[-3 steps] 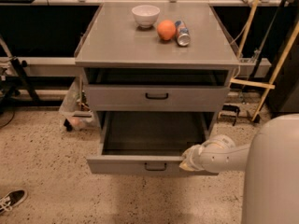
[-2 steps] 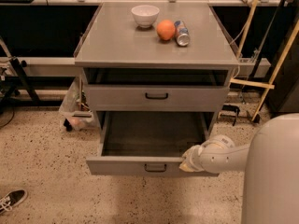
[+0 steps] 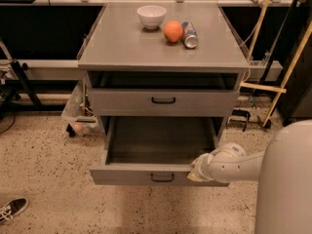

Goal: Open middle drawer

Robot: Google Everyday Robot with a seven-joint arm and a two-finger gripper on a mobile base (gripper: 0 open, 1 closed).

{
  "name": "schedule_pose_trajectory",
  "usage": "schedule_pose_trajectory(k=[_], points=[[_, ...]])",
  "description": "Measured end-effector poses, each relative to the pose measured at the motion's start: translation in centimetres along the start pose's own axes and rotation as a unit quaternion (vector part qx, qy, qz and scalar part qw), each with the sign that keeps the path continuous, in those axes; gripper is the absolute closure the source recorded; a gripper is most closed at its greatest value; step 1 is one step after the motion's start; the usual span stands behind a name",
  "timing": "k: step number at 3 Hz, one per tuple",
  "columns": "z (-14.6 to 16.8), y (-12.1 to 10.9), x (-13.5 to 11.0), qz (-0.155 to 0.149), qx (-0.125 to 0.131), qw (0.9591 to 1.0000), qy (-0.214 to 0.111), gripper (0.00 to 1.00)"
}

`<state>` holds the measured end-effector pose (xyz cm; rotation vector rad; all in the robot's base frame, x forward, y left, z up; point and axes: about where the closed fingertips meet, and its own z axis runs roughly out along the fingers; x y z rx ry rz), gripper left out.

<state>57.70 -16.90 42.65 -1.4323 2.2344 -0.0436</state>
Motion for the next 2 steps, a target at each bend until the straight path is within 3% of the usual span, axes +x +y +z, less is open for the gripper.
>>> schedule_pose_trajectory(k=[2], points=[[-0.4, 0.82, 0.38, 0.007, -0.005, 1.0, 0.003, 1.0]])
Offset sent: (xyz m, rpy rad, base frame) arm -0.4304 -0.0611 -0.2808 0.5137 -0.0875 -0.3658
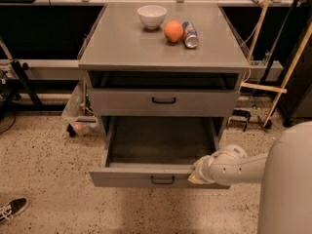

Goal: Open middle drawer

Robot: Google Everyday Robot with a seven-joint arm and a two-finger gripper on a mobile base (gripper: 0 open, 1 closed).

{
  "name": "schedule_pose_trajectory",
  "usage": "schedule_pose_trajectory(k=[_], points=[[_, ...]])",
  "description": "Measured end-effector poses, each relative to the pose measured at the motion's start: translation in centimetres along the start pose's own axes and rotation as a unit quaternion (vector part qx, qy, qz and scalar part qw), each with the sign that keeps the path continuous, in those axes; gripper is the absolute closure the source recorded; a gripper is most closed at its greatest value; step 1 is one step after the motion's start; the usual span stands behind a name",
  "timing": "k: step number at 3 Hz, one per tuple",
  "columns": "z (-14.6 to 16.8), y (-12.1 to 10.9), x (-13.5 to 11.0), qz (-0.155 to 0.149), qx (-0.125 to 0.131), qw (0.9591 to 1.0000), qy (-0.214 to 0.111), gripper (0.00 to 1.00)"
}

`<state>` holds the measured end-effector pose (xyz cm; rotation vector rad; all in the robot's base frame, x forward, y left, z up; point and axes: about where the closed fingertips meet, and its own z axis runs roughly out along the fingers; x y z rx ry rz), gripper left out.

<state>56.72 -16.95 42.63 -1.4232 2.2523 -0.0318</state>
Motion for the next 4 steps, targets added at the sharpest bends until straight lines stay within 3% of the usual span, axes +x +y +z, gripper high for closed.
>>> schedule_pose_trajectory(k=[4], points=[[-0.64, 1.48, 0.64, 0.012, -0.008, 0.9999, -0.005, 1.0]])
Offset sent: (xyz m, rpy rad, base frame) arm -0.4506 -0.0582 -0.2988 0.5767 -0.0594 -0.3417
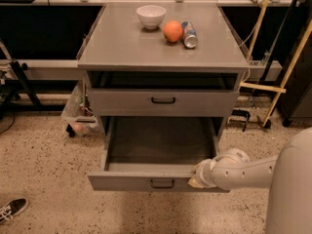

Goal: Open middle drawer

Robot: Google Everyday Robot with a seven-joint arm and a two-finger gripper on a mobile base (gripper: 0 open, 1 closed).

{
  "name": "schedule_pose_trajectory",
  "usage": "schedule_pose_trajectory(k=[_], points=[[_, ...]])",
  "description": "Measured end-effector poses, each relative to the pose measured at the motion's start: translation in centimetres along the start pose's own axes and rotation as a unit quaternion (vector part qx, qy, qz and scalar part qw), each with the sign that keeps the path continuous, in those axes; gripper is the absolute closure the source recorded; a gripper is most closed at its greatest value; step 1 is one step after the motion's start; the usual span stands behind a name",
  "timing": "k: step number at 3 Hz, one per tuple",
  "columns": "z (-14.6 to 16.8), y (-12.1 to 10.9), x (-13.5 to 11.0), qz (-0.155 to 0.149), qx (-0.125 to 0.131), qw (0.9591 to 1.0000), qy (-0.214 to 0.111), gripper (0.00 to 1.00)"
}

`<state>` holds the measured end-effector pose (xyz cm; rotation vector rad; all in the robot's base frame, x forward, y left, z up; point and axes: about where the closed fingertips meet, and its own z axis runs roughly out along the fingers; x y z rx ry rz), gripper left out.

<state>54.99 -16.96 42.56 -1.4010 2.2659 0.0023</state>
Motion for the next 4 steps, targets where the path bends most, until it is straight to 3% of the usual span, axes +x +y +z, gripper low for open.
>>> schedule_pose_trajectory(k=[3, 4], points=[[-0.3, 1.2, 0.3, 0.003, -0.011, 0.9999, 0.002, 1.0], [-0.7, 2.6, 1.3, 0.006, -0.016, 0.9998, -0.004, 1.0]])
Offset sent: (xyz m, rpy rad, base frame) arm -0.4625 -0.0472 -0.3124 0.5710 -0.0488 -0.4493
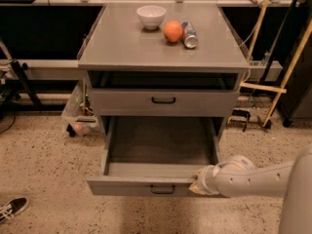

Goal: Open middle drawer

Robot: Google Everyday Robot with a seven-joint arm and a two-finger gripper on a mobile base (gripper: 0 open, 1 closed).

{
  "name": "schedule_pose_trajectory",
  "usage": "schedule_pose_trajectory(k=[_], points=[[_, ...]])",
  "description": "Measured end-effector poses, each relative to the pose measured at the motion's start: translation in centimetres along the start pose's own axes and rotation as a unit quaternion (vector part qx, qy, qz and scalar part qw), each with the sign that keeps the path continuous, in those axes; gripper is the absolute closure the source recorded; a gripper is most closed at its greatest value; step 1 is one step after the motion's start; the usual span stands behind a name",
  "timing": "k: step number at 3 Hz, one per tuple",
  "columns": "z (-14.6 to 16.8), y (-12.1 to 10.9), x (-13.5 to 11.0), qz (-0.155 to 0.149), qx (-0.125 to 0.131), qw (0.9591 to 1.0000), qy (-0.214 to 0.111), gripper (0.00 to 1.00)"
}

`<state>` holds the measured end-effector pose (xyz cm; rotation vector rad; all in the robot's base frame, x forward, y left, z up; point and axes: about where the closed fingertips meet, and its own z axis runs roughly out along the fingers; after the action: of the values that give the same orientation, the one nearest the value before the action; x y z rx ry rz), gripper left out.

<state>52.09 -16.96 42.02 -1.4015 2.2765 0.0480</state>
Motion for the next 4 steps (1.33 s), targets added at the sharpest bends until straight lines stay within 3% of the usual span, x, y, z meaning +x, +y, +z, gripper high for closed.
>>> schedule_pose_trajectory(k=[3, 4], points=[[-0.8, 0.0, 0.1, 0.005, 0.003, 1.0, -0.001, 1.0], [-1.0, 1.0, 0.7, 0.019, 0.0, 0.9998, -0.006, 1.0]])
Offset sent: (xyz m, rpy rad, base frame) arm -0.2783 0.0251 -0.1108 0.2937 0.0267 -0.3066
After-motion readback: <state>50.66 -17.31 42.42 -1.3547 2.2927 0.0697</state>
